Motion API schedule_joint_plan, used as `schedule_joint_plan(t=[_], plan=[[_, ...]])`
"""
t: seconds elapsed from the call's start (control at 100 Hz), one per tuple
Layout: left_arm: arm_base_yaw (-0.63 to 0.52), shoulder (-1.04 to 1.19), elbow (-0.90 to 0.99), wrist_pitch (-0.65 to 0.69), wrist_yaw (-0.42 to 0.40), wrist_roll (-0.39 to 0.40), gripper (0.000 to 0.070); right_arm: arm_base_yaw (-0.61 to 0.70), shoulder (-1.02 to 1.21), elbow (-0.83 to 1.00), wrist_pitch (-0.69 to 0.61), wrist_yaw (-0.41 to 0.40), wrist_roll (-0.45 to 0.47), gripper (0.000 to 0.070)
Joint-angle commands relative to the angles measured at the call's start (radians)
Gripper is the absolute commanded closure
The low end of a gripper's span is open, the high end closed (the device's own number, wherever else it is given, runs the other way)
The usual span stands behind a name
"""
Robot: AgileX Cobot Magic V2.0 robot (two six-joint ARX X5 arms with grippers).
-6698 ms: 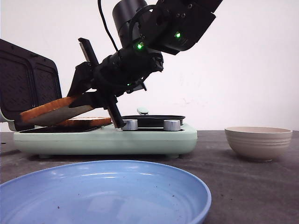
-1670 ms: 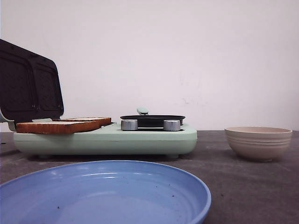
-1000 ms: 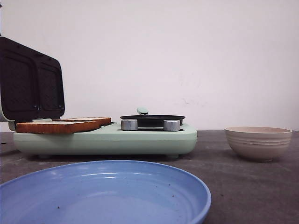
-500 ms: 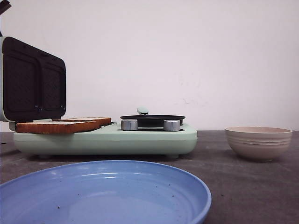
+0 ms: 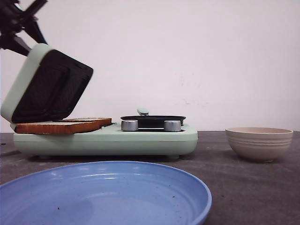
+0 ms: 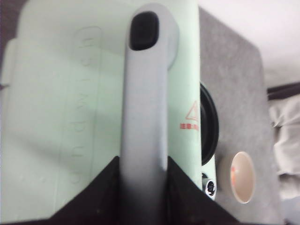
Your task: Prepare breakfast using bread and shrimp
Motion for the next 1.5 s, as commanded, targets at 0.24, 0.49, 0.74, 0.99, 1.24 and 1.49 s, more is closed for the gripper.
schedule_joint_plan(t=[0.24, 0.49, 0.74, 0.99, 1.24, 1.49], plan=[[-0.134, 0.06, 0.019, 0.031, -0.193, 0.134, 0.07, 0.005, 0.006, 0.004, 0.008, 0.001, 0.011, 0.07], [-0.213, 0.156, 0.019, 0.041, -0.215, 0.134, 0.07, 0.005, 0.006, 0.004, 0.008, 0.0, 0.011, 0.07], [-0.235, 0.201, 0.019, 0.061, -0.244, 0.134, 0.0667, 0.005, 0.006, 0.004, -0.005, -0.002, 0.011, 0.07], [-0.235, 0.196, 0.019, 0.058, -0.242, 0.118, 0.0238, 0.005, 0.006, 0.004, -0.014, -0.002, 0.011, 0.07], [-0.234, -0.092, 0.019, 0.071, -0.31, 0.11, 0.061, 0.004, 0.101, 0.004, -0.072, -0.018, 0.05, 0.07], [-0.234, -0.355, 0.019, 0.034, -0.337, 0.171, 0.0696, -0.03, 0.333, 0.007, -0.021, -0.188, 0.158, 0.07]])
